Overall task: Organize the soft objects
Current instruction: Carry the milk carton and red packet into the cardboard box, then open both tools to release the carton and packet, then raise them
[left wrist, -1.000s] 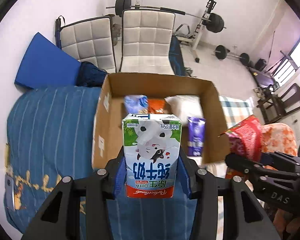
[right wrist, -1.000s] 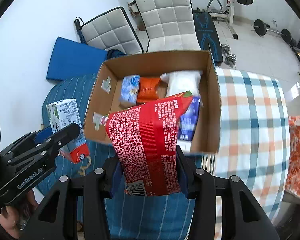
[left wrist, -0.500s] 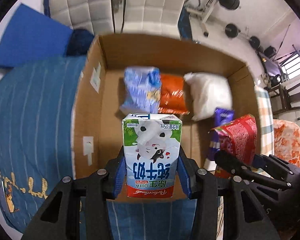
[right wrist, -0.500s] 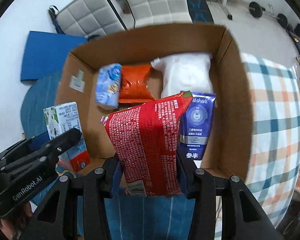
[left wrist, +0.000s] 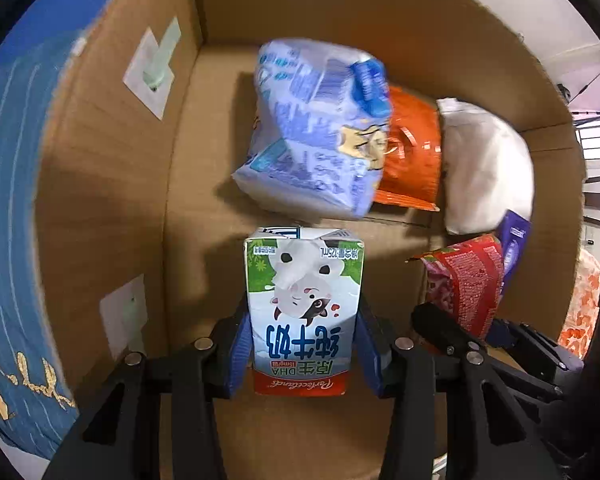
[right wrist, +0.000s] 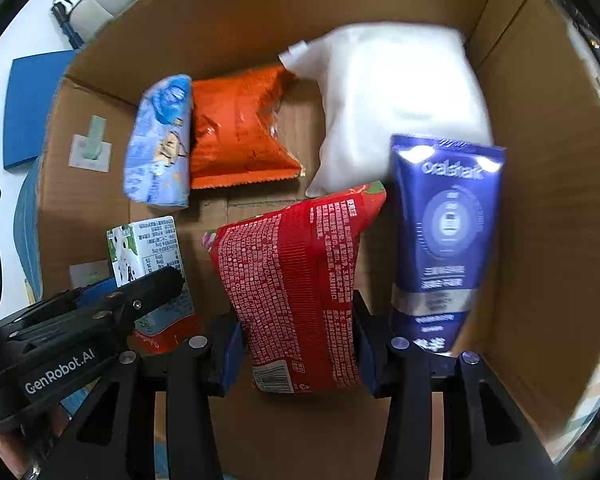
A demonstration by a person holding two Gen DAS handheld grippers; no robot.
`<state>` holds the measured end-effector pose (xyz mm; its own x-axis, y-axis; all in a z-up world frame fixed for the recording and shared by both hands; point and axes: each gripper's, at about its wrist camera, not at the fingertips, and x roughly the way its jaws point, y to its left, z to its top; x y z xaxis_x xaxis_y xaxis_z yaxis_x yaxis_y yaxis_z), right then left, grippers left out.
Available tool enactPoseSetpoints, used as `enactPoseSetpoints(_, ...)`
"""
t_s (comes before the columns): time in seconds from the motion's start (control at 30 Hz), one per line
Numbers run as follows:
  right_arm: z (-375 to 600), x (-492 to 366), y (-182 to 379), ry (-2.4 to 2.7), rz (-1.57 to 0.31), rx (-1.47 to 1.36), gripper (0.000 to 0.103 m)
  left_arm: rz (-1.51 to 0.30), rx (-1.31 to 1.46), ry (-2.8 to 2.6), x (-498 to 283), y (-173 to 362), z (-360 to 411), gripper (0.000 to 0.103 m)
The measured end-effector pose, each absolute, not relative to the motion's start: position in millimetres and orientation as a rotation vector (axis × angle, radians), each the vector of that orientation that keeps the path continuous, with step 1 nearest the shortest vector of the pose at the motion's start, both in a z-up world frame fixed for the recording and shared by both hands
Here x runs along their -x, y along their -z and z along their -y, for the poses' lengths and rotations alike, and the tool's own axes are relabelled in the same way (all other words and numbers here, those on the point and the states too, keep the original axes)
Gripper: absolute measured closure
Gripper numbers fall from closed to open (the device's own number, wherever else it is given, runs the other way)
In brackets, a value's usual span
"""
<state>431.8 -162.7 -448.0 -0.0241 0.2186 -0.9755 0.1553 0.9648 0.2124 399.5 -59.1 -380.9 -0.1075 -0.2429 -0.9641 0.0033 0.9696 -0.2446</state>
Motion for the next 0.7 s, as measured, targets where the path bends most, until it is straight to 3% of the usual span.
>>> enactPoseSetpoints(0.43,173,-434,492,-0.079,-1.704,-0.405,0.050,-1.759,0.192,0.204,-406,408,58,0.056)
enactPoseSetpoints(0.57,179,-439,491,-0.094,-1.718,-0.370,0.035,-1.732,0.159,0.204,-412,391,65,0.056)
enactPoseSetpoints(0.7,179,-437,474,-0.091,-1.693,-0.278,0.035,-1.699,0.099,0.206,-408,371,73,0.051)
